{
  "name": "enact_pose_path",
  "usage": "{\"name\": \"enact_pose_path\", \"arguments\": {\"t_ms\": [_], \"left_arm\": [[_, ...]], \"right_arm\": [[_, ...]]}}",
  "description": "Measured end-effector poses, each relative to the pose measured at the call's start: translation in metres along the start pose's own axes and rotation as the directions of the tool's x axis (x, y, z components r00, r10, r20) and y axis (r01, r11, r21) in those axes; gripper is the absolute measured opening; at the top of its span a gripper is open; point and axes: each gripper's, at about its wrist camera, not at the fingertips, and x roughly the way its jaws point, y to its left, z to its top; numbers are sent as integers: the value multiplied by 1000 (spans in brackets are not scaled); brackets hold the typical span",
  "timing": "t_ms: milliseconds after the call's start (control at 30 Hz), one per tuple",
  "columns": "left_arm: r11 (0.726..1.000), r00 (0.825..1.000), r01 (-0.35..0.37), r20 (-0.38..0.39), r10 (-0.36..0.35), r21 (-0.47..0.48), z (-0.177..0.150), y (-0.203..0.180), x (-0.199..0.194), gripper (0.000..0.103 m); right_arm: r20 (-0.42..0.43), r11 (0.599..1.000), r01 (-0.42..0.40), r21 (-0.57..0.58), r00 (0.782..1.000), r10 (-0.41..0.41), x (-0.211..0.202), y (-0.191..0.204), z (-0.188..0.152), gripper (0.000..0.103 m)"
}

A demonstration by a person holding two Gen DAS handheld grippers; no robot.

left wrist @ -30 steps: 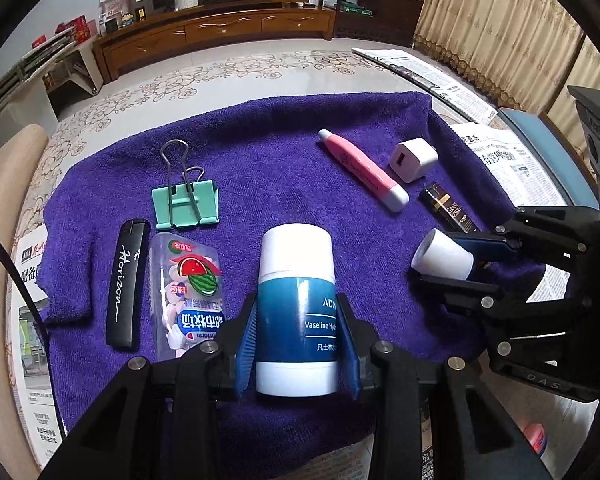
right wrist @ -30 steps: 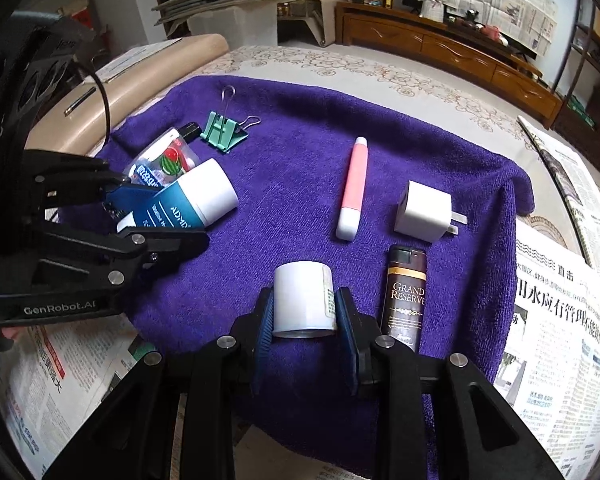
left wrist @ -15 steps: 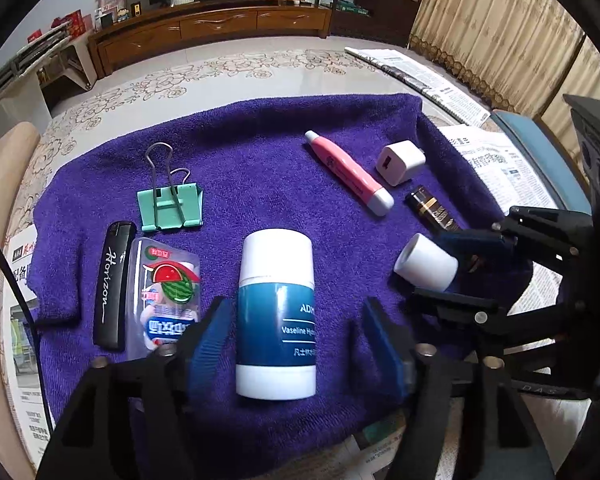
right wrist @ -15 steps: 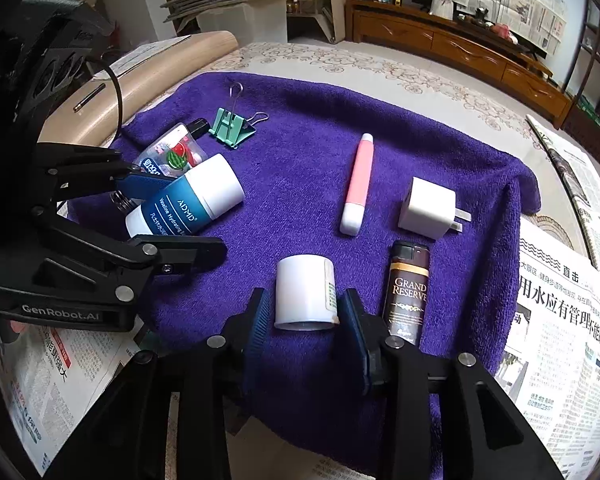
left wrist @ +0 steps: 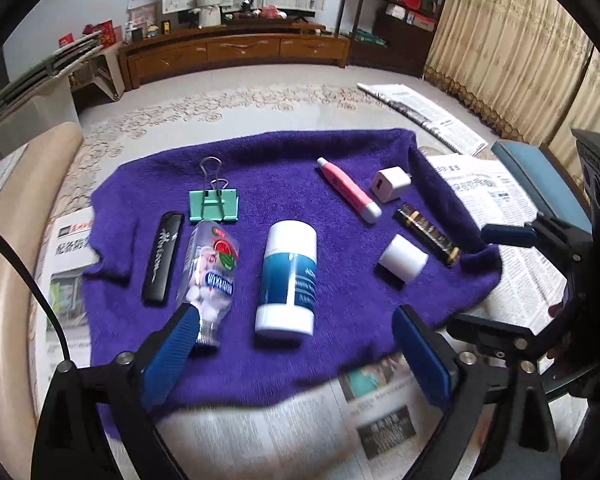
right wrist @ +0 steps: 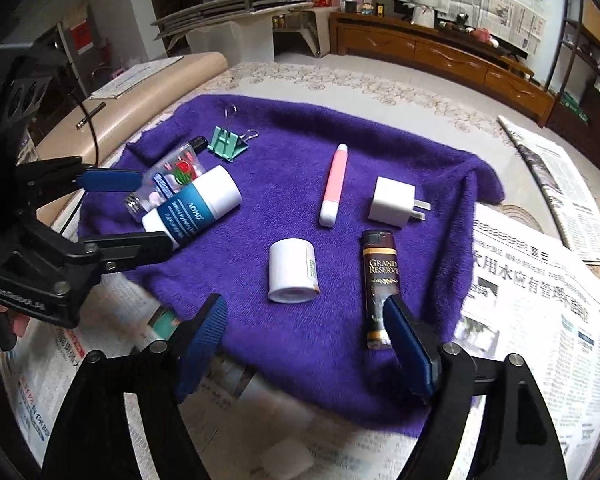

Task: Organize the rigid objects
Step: 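Move both tools off the towel toward the remaining items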

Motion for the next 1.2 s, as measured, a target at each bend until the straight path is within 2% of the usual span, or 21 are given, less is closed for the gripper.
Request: {"name": "enact_pose_path", "arguments": {"t_ms": [33,133,267,433,633,833,1033,1133,1200], "left_arm": [[1000,1000,-2,7,2,-5,-2,-1,-5,99],[1000,1000,7,27,-7,-30,-14,-8,-20,99],[999,999,38,25,-37,-24,-32,-25,-28,99],[994,994,109,9,-109,1,-61,-54,-26,99],[974,977,214,-37,-212,73,-95,-89,-17,99],[953,976,219,-54,-212,210,-121,-118,-13,99],[923,983,183,-85,-164,339,-129,-144,-4,96],[901,982,186,-87,-166,391,-133,-152,-5,96],[881,983,181,-82,-161,436,-134,-157,-5,89]], "right_arm": [[6,1000,-3,8,1000,3,-6,1,-2,103],[29,999,-17,29,999,16,-24,2,-12,103],[47,999,31,43,998,-33,-52,7,-32,103],[61,985,65,160,995,-76,-83,-12,-66,103],[73,950,95,297,990,-121,-96,-49,-107,103],[75,916,138,376,981,-179,-102,-79,-142,103],[59,883,138,448,981,-183,-102,-99,-154,103],[69,885,130,446,981,-179,-104,-98,-154,103],[66,889,134,438,981,-180,-103,-97,-154,103]]}}
